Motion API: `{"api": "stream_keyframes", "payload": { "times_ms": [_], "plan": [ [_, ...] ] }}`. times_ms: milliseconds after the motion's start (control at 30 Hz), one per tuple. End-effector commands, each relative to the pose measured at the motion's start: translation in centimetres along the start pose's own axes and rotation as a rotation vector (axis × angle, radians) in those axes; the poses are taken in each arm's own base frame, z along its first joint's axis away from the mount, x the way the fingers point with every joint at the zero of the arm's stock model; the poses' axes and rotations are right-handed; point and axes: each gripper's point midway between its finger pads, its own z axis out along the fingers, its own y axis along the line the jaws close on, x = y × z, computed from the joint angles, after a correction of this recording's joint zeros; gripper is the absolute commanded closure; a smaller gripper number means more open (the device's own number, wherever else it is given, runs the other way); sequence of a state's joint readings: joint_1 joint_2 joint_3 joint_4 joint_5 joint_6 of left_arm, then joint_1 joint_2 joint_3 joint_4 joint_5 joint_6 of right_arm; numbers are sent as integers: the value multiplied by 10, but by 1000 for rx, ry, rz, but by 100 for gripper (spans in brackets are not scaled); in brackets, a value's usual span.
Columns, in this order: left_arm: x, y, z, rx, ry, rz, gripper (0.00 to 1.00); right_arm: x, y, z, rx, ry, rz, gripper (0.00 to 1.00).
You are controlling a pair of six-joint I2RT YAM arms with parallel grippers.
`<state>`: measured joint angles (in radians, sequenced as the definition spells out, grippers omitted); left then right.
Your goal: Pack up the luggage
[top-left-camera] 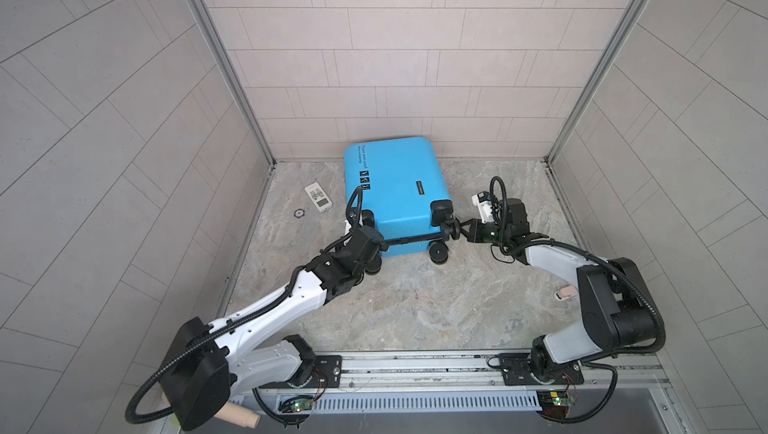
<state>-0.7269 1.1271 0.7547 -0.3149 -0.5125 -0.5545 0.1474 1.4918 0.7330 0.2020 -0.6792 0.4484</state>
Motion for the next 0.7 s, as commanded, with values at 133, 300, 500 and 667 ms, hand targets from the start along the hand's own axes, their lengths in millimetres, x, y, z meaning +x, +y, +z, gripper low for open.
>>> {"api": "stream_keyframes", "payload": {
  "times_ms": [133,300,500,667],
  "plan": [
    [-41,25,-41,-42,-41,-1,7,-5,-35,-29,230,-49,85,46],
    [-71,20,-59,51,-83,-80,6,-7,-35,-41,270,-72,128,28],
    [-98,49,-48,61,-101,-281,6,-5,-18,-30,217,108,208,35],
    [-108,78,-10,59,-54,-459,7,-13,-13,-20,205,94,252,36]
  ]
}}
